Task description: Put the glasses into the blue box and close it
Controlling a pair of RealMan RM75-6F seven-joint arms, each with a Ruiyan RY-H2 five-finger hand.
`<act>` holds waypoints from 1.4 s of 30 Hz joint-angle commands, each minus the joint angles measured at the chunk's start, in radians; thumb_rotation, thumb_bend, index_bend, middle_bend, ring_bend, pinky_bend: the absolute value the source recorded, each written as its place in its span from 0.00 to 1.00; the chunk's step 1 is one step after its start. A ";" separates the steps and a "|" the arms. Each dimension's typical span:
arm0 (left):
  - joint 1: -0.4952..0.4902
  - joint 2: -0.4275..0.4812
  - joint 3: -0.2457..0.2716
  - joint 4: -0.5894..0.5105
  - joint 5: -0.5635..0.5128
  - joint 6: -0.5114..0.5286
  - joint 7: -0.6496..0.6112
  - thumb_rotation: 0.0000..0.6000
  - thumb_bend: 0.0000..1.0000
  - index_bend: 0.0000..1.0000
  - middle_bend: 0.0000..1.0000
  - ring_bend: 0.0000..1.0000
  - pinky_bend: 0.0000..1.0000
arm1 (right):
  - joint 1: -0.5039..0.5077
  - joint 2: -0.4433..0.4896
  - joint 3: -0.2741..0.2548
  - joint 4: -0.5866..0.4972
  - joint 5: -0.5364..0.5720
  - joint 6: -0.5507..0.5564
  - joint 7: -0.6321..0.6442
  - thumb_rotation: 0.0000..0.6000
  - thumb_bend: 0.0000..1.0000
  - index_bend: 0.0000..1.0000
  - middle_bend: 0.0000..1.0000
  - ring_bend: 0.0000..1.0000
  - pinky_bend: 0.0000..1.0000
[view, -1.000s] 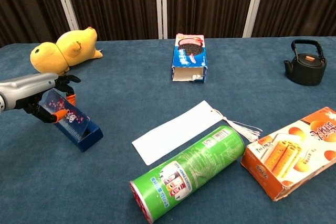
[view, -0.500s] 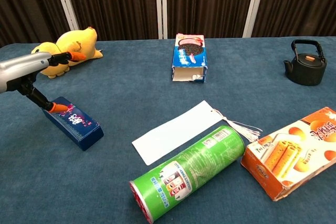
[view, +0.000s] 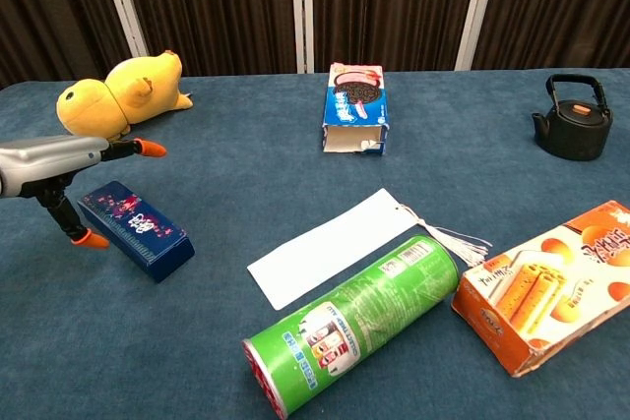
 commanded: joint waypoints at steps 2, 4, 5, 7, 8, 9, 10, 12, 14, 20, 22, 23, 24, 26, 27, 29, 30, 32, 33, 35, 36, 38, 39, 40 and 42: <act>-0.014 -0.034 -0.001 0.037 0.018 0.001 -0.006 1.00 0.16 0.08 0.09 0.03 0.02 | 0.002 -0.003 0.001 0.003 0.005 -0.005 -0.002 1.00 0.00 0.00 0.00 0.00 0.00; -0.017 -0.043 -0.003 0.047 0.015 0.000 0.002 1.00 0.17 0.12 0.20 0.10 0.09 | 0.003 -0.003 0.001 0.004 0.008 -0.008 -0.002 1.00 0.00 0.00 0.00 0.00 0.00; -0.019 -0.046 -0.003 0.051 0.011 0.000 0.007 1.00 0.17 0.15 0.24 0.14 0.12 | 0.004 -0.003 0.001 0.005 0.009 -0.009 -0.002 1.00 0.00 0.00 0.00 0.00 0.00; -0.021 -0.051 -0.004 0.053 0.005 -0.004 0.013 1.00 0.17 0.20 0.29 0.18 0.17 | 0.004 -0.004 0.002 0.006 0.010 -0.011 0.000 1.00 0.00 0.00 0.00 0.00 0.00; -0.022 -0.052 -0.004 0.053 0.002 -0.006 0.014 1.00 0.17 0.22 0.31 0.19 0.18 | 0.005 -0.004 0.002 0.007 0.011 -0.011 0.000 1.00 0.00 0.00 0.00 0.00 0.00; -0.022 -0.053 -0.004 0.053 0.000 -0.008 0.015 1.00 0.17 0.25 0.32 0.21 0.20 | 0.005 -0.004 0.002 0.007 0.011 -0.012 0.000 1.00 0.00 0.00 0.00 0.00 0.00; -0.023 -0.054 -0.004 0.053 -0.002 -0.010 0.016 1.00 0.17 0.27 0.34 0.22 0.22 | 0.005 -0.004 0.002 0.007 0.012 -0.012 0.001 1.00 0.00 0.00 0.00 0.00 0.00; -0.024 -0.056 -0.004 0.054 -0.006 -0.013 0.018 1.00 0.17 0.28 0.35 0.23 0.23 | 0.005 -0.004 0.002 0.007 0.011 -0.011 0.001 1.00 0.00 0.00 0.00 0.00 0.00; -0.023 -0.059 -0.005 0.055 -0.012 -0.012 0.019 1.00 0.17 0.30 0.36 0.24 0.25 | 0.004 -0.004 0.002 0.007 0.010 -0.011 0.001 1.00 0.00 0.00 0.00 0.00 0.00; -0.022 -0.063 -0.007 0.056 -0.023 -0.006 0.029 1.00 0.17 0.31 0.37 0.24 0.25 | 0.003 -0.003 0.001 0.005 0.008 -0.007 0.000 1.00 0.00 0.00 0.00 0.00 0.00; -0.021 -0.063 -0.007 0.054 -0.024 -0.003 0.031 1.00 0.17 0.32 0.37 0.24 0.25 | 0.003 -0.003 0.001 0.004 0.007 -0.007 -0.001 1.00 0.00 0.00 0.00 0.00 0.00; -0.021 -0.063 -0.007 0.054 -0.024 -0.002 0.033 1.00 0.17 0.32 0.37 0.24 0.25 | 0.003 -0.003 0.001 0.004 0.007 -0.007 -0.001 1.00 0.00 0.00 0.00 0.00 0.00; -0.021 -0.063 -0.006 0.053 -0.024 -0.001 0.034 1.00 0.15 0.31 0.36 0.24 0.25 | 0.003 -0.003 0.001 0.004 0.007 -0.007 -0.001 1.00 0.00 0.00 0.00 0.00 0.00; -0.020 -0.063 -0.006 0.053 -0.025 0.001 0.037 1.00 0.10 0.29 0.31 0.21 0.22 | 0.003 -0.003 0.001 0.003 0.007 -0.007 -0.001 1.00 0.00 0.00 0.00 0.00 0.00; -0.018 -0.062 -0.006 0.051 -0.024 0.005 0.037 1.00 0.06 0.25 0.23 0.16 0.20 | 0.002 -0.002 0.001 0.003 0.007 -0.006 0.000 1.00 0.00 0.00 0.00 0.00 0.00; -0.012 -0.062 -0.008 0.050 -0.021 0.024 0.038 1.00 0.01 0.15 0.08 0.05 0.12 | 0.002 -0.002 0.001 0.003 0.006 -0.005 0.001 1.00 0.00 0.00 0.00 0.00 0.00; -0.008 -0.062 -0.009 0.049 -0.019 0.037 0.041 1.00 0.00 0.08 0.02 0.01 0.06 | 0.002 -0.001 0.001 0.002 0.005 -0.004 0.002 1.00 0.00 0.00 0.00 0.00 0.00; 0.000 -0.058 -0.013 0.041 -0.014 0.062 0.043 1.00 0.00 0.01 0.00 0.00 0.01 | 0.001 0.000 0.000 0.001 0.001 -0.003 0.003 1.00 0.00 0.00 0.00 0.00 0.00; 0.004 -0.052 -0.015 0.034 -0.012 0.074 0.042 1.00 0.00 0.00 0.00 0.00 0.00 | 0.001 0.001 -0.001 0.000 -0.001 -0.001 0.004 1.00 0.00 0.00 0.00 0.00 0.00; 0.013 -0.035 -0.020 0.012 -0.007 0.099 0.041 1.00 0.00 0.00 0.00 0.00 0.00 | -0.001 0.003 -0.002 -0.003 -0.006 0.002 0.007 1.00 0.00 0.00 0.00 0.00 0.00; 0.019 -0.024 -0.023 -0.003 -0.003 0.113 0.040 1.00 0.00 0.00 0.00 0.00 0.00 | -0.002 0.004 -0.002 -0.005 -0.009 0.006 0.008 1.00 0.00 0.00 0.00 0.00 0.00; 0.032 0.002 -0.030 -0.035 0.003 0.146 0.039 1.00 0.00 0.00 0.00 0.00 0.00 | -0.004 0.006 -0.003 -0.008 -0.017 0.012 0.012 1.00 0.00 0.00 0.00 0.00 0.00; 0.040 0.015 -0.035 -0.050 0.007 0.168 0.040 1.00 0.00 0.00 0.00 0.00 0.00 | -0.005 0.008 -0.004 -0.010 -0.022 0.016 0.014 1.00 0.00 0.00 0.00 0.00 0.00; 0.049 0.028 -0.040 -0.066 0.010 0.192 0.044 1.00 0.00 0.00 0.00 0.00 0.00 | -0.006 0.009 -0.005 -0.012 -0.026 0.020 0.014 1.00 0.00 0.00 0.00 0.00 0.00; 0.070 0.057 -0.051 -0.106 0.009 0.242 0.052 1.00 0.00 0.00 0.00 0.00 0.00 | -0.009 0.011 -0.007 -0.014 -0.036 0.027 0.016 1.00 0.00 0.00 0.00 0.00 0.00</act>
